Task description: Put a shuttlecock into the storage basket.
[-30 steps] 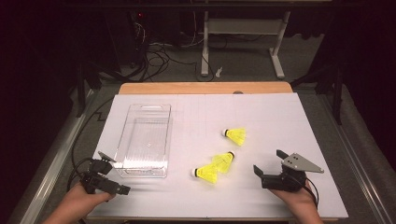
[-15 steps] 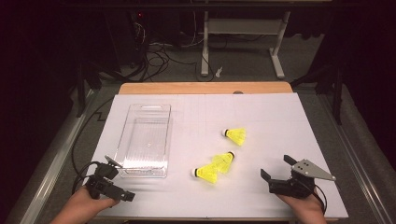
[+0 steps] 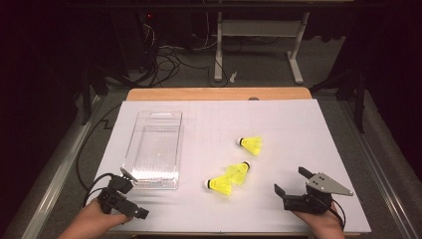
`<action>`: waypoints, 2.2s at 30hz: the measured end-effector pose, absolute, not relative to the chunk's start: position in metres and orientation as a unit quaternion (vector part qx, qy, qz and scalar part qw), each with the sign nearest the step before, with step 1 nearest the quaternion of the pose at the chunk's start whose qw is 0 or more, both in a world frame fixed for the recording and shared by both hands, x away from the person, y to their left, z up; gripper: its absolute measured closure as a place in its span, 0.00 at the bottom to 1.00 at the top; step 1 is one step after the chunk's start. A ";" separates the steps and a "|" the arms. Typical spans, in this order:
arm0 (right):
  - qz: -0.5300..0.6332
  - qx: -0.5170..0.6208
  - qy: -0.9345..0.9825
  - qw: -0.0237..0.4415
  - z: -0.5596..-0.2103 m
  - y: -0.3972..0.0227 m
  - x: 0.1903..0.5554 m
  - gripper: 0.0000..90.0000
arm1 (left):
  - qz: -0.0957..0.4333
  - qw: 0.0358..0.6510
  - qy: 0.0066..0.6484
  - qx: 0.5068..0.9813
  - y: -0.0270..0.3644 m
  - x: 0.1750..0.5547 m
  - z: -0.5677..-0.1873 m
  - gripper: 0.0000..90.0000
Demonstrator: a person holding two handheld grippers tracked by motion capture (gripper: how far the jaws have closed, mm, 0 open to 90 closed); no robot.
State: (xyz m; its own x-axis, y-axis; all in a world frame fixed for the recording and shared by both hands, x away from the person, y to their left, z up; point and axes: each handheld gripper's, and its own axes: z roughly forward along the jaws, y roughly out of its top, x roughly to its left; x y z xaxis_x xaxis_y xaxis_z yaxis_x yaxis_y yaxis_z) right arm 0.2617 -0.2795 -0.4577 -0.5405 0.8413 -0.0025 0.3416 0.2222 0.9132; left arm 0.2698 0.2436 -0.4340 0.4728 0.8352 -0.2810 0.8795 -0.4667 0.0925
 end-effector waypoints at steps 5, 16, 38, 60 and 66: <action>0.478 0.402 0.737 0.258 -0.458 -0.280 0.262 0.00 | -0.103 0.105 0.490 0.859 0.236 0.268 -0.433 0.01; 0.477 0.398 0.742 0.252 -0.459 -0.278 0.261 0.00 | -0.109 0.100 0.448 0.882 0.204 0.264 -0.429 0.01; 0.478 0.391 0.746 0.248 -0.458 -0.276 0.260 0.01 | -0.123 0.078 0.369 0.918 0.141 0.268 -0.423 0.01; 0.480 0.387 0.748 0.246 -0.458 -0.275 0.260 0.01 | -0.124 0.081 0.290 0.946 0.082 0.270 -0.404 0.01; 0.480 0.387 0.748 0.246 -0.458 -0.275 0.260 0.01 | -0.118 0.095 0.276 0.949 0.072 0.277 -0.397 0.01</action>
